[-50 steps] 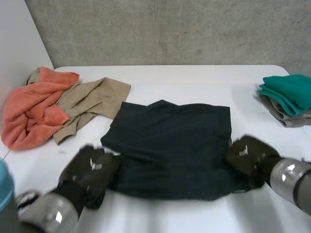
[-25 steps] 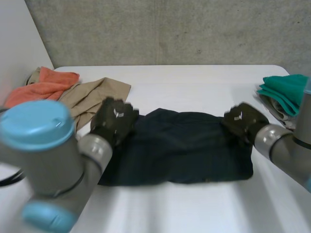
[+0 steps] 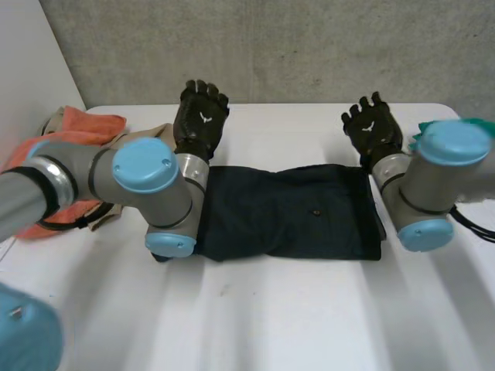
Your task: Fold the laundry.
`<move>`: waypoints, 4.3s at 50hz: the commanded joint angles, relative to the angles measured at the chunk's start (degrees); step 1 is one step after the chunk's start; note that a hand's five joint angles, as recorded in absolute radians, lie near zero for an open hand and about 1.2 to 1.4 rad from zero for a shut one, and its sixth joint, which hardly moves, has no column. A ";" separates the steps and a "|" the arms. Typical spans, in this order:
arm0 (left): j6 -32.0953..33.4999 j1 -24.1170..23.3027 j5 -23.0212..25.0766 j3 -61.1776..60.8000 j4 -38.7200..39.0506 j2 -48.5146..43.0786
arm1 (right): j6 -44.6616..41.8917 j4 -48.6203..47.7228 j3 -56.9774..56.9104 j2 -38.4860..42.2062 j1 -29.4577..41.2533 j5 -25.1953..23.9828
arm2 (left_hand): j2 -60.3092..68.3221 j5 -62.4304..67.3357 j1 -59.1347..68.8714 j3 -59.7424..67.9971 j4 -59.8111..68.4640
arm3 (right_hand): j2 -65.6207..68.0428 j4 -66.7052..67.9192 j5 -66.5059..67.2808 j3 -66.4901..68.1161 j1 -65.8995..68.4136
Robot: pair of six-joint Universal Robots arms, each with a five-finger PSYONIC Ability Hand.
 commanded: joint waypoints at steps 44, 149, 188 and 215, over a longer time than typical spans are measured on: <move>-8.38 -4.46 -0.23 -32.99 0.90 25.65 | 3.51 15.84 28.34 -21.36 -13.47 -9.64 | -2.15 -2.78 -1.28 -2.37 -1.81 | -2.38 -2.04 -2.51 -1.84 -2.91; -34.92 -11.84 -5.58 6.57 -32.04 0.52 | 27.77 35.87 -4.52 -3.27 -4.24 -28.28 | -1.98 -2.62 -1.12 -2.21 -1.64 | -2.38 -2.04 -2.51 -1.84 -2.91; -34.05 -11.15 5.64 2.34 -30.74 18.00 | 9.66 19.63 27.09 -24.87 -3.72 -23.36 | -2.15 -2.78 -1.28 -2.37 -1.81 | -2.38 -2.04 -2.51 -1.84 -2.91; -34.40 -7.80 32.47 1.99 -36.89 19.24 | 6.59 -21.95 46.10 -13.90 -0.12 -23.72 | -0.97 -1.61 -0.11 -1.20 -0.63 | -2.38 -2.04 -2.51 -1.84 -2.91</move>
